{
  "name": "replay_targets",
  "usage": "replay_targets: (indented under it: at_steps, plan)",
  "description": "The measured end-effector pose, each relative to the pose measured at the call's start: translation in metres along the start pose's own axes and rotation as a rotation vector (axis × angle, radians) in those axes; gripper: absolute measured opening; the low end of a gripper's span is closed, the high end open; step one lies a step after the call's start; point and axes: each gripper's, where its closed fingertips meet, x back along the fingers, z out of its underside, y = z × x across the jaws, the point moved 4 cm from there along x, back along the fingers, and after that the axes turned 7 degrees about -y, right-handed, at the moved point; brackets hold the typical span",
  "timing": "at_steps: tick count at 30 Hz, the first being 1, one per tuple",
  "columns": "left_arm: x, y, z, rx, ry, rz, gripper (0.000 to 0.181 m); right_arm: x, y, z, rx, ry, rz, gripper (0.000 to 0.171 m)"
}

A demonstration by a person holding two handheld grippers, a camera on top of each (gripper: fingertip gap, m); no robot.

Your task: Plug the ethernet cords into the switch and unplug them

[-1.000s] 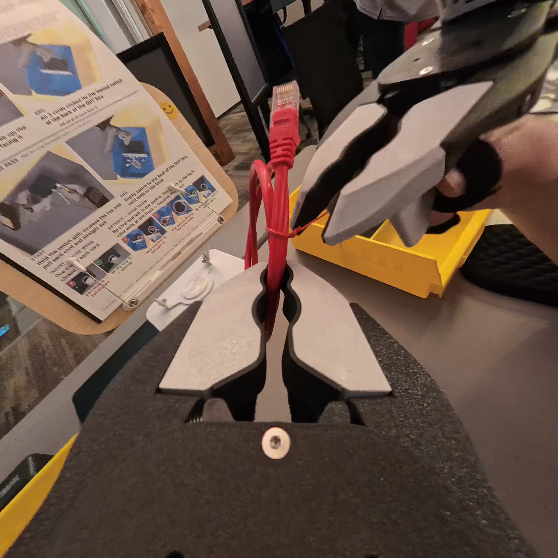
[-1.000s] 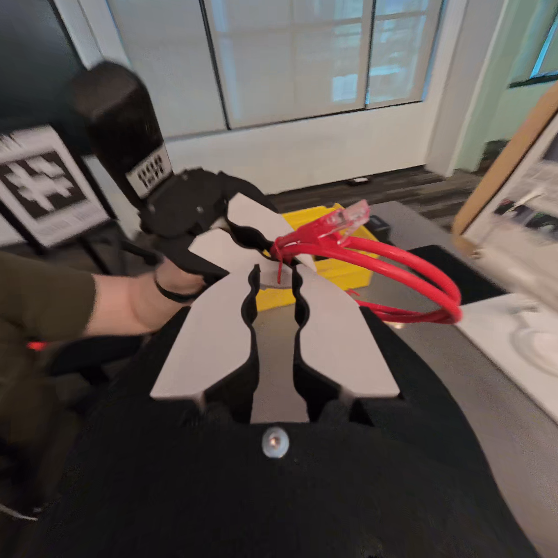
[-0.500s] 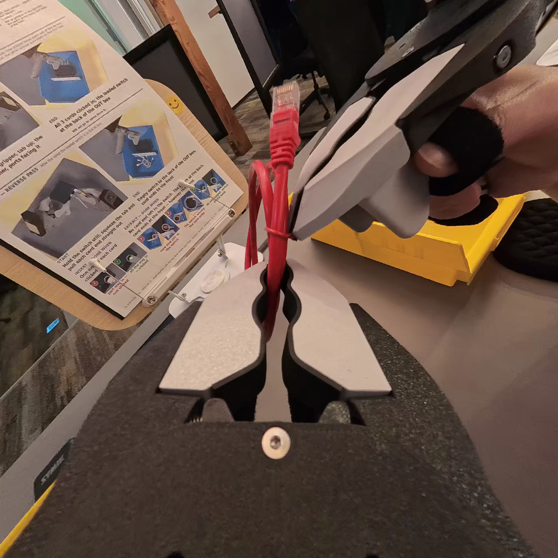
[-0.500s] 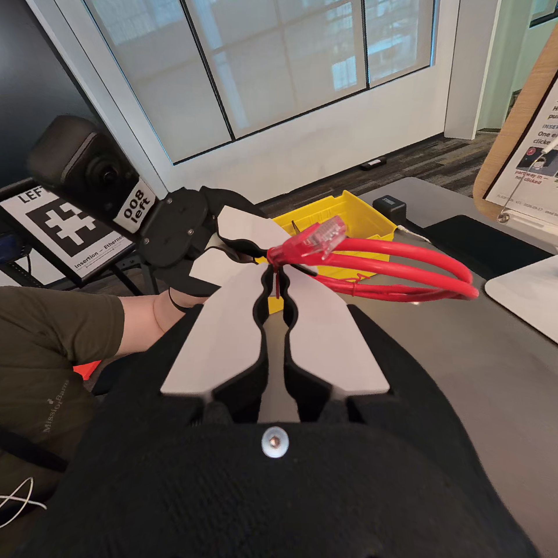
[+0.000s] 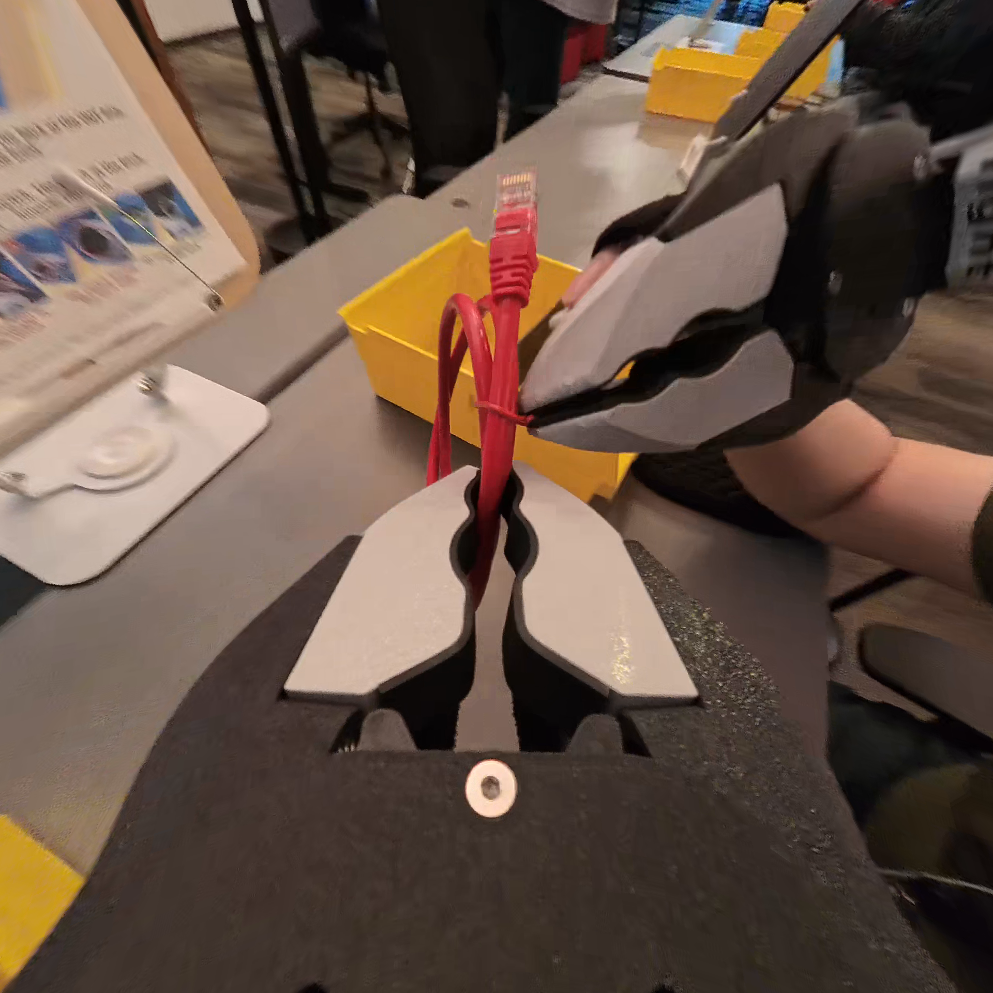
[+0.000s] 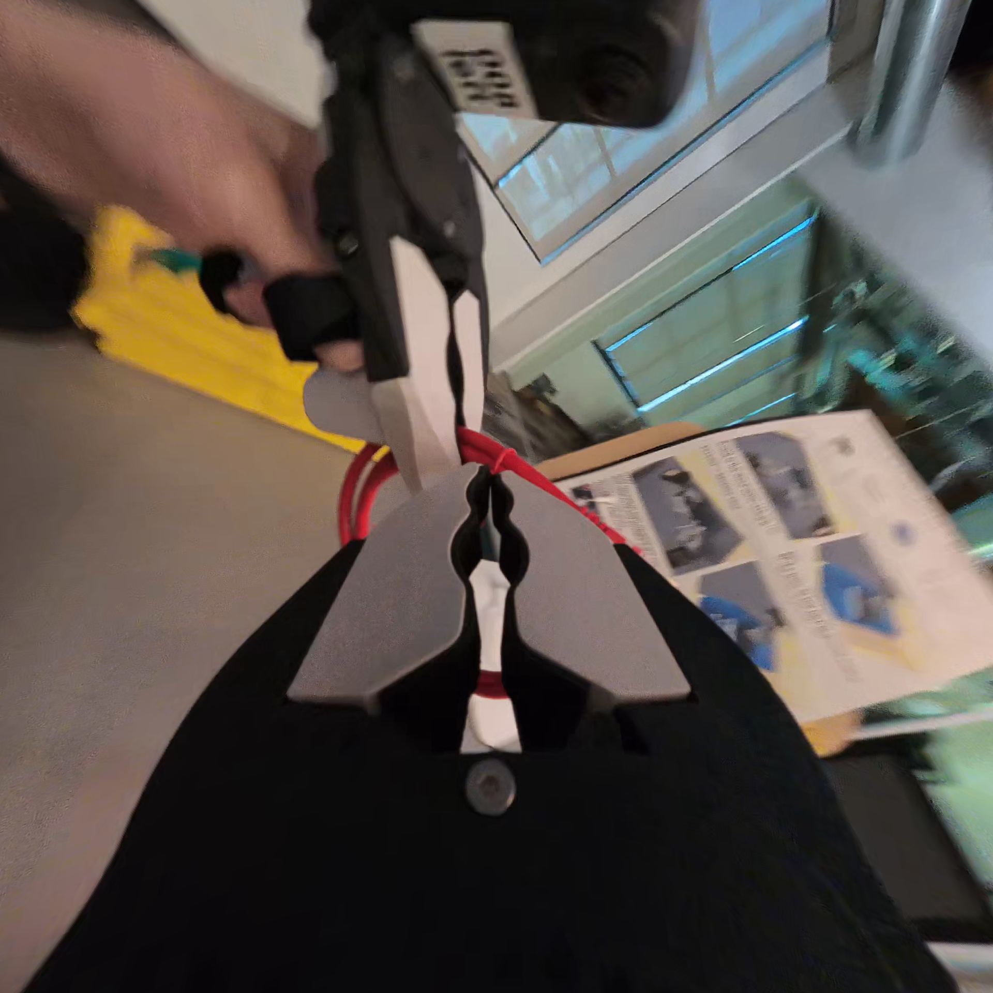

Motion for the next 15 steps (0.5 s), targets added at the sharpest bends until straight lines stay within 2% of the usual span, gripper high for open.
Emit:
replay_targets:
  at_steps: [3,8,10,15]
  plan:
    - [-0.006,-0.001,0.008,0.034,0.045,0.039,0.006,0.002,0.010,0.006,0.315,0.071,0.022,0.001]
    - [-0.007,-0.002,0.009,0.021,0.057,0.044,0.006,0.004,0.014,0.008,0.539,0.066,0.078,0.001]
    - [-0.005,0.002,0.007,-0.041,0.047,-0.011,0.006,0.002,0.012,0.009,0.441,0.025,0.095,0.002]
    - [0.007,0.012,-0.006,-0.173,-0.016,-0.179,0.006,0.006,-0.009,0.001,-0.229,-0.172,-0.014,0.005]
